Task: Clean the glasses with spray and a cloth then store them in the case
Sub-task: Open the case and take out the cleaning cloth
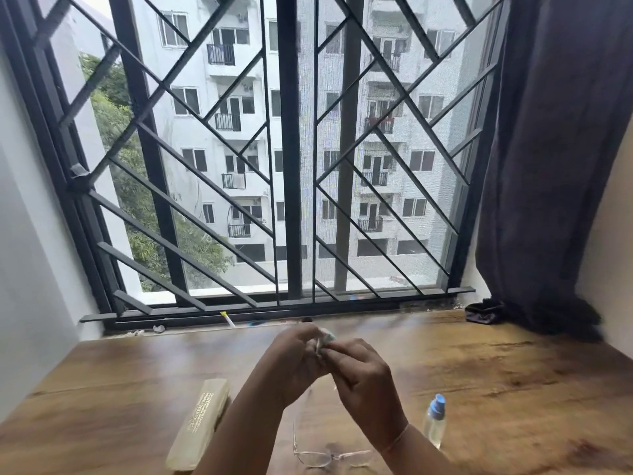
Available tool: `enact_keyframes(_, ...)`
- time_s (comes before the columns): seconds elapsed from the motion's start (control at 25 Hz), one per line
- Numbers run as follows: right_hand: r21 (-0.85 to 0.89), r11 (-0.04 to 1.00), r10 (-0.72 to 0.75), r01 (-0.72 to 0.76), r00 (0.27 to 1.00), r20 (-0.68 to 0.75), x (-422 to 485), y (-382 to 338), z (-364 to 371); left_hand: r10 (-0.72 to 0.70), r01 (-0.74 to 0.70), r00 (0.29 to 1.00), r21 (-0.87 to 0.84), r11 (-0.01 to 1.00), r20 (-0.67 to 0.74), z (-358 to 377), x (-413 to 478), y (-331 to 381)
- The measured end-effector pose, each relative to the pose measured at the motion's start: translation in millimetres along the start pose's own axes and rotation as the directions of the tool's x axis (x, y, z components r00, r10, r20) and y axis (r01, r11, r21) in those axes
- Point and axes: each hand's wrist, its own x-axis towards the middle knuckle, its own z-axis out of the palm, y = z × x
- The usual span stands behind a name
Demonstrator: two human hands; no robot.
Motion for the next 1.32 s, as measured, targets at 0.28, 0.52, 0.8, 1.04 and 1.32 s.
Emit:
enact_keyframes(0.28, 0.485, 0.636, 0.618, -0.600, 0.772, 0.145, 23.4, -9.2, -12.3, 0.101, -0.118, 0.977, 0.081, 0.990, 0.188, -10.3, -2.0, -3.0)
enact_keyframes(0.52, 0.629, 0.241, 0.777, -0.739, 0.535, 0.331, 34.7, -5.0, -29.0, 0.176, -0.175, 0.984, 0.140, 0.975, 0.002, -1.3, -8.3, -0.3)
enact_keyframes(0.8, 0.661, 0.108, 0.872, -0.742, 0.390, 0.296, 31.9, -5.4, -28.7, 0.649, -0.384, 0.735, 0.670, 0.636, -0.194, 13.8, -17.4, -26.5)
enact_keyframes(1.04, 0.678, 0.117, 0.881, -0.726, 0.391, 0.267, 33.5, -9.9, -29.9, 0.660, -0.432, 0.752, 0.758, 0.489, 0.003, 22.9, -18.7, -35.9)
enact_keyframes(1.32, 0.700, 0.116, 0.844, -0.705, 0.442, 0.305, 39.0, -13.1, -36.8, 0.622, -0.436, 0.783, 0.707, 0.557, -0.007, 16.4, -7.7, -30.3)
